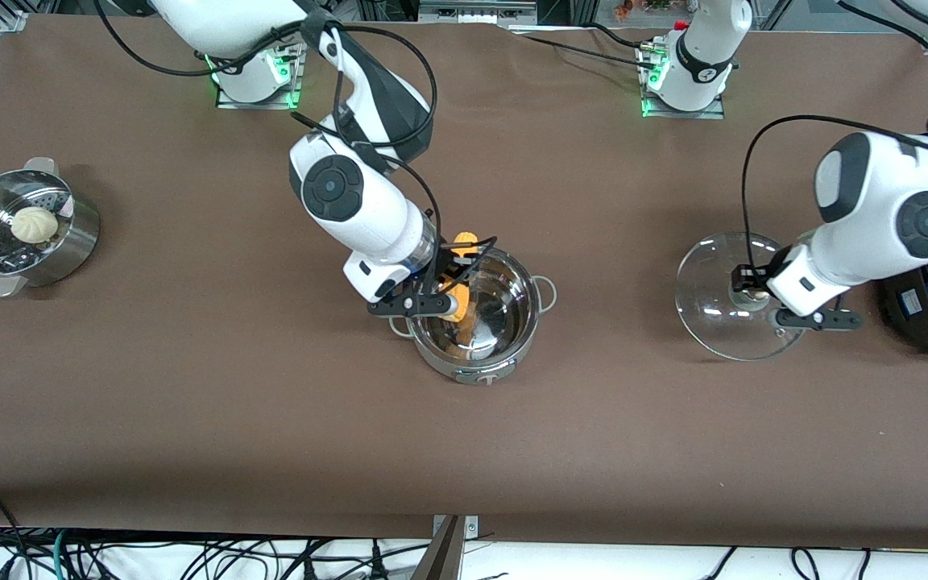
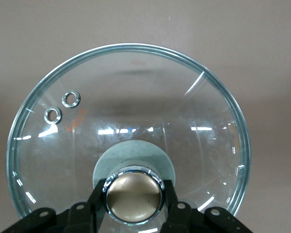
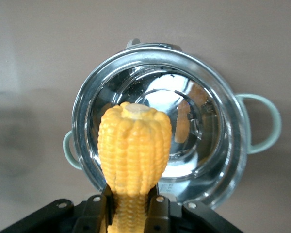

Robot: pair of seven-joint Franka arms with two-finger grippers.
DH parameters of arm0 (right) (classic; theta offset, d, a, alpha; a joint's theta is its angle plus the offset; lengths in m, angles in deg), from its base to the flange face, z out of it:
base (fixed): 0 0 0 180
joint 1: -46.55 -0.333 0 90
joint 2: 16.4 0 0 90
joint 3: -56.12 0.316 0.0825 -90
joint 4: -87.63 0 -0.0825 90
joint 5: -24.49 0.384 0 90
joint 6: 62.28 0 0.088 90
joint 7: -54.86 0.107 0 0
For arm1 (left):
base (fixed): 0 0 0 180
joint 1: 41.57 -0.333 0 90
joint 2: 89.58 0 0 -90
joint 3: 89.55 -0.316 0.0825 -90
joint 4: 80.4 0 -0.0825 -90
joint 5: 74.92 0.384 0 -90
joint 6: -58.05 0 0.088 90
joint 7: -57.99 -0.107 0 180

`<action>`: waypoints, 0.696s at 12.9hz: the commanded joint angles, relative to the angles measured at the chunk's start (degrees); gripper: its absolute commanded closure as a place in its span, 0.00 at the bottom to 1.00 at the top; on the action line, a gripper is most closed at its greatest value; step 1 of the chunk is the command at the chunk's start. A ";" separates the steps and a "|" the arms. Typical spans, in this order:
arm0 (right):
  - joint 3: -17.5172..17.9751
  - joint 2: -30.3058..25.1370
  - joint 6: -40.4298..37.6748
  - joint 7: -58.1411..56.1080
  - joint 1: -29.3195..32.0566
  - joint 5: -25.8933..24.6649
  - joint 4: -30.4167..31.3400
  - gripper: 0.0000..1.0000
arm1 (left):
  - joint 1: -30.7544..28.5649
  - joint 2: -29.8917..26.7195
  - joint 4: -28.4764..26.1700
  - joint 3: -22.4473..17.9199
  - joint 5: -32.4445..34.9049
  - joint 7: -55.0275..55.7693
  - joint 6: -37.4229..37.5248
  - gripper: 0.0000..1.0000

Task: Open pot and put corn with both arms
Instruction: 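Lower the corn into the pot while the left gripper sets the lid down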

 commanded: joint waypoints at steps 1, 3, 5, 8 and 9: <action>-0.18 3.80 2.56 1.08 -1.57 -0.10 -2.90 0.88 | -1.03 -3.26 -8.27 0.29 -1.30 -1.41 -7.45 1.00; -0.26 5.47 4.15 1.08 -2.37 -0.37 -2.81 0.88 | -1.99 -0.11 -10.67 0.29 -1.22 -1.32 -12.56 1.00; -0.27 6.88 5.03 1.17 -2.46 -0.46 -2.81 0.88 | -2.27 1.92 -10.67 0.29 -1.22 -1.32 -14.42 1.00; -0.35 7.50 5.30 1.17 -2.37 -0.46 -2.46 0.46 | -2.35 4.91 -10.59 -0.05 -1.04 -1.32 -16.53 1.00; -0.44 7.41 5.30 1.25 -2.28 -0.63 -2.20 0.04 | -2.70 6.31 -10.50 -0.23 -0.95 -1.32 -17.15 1.00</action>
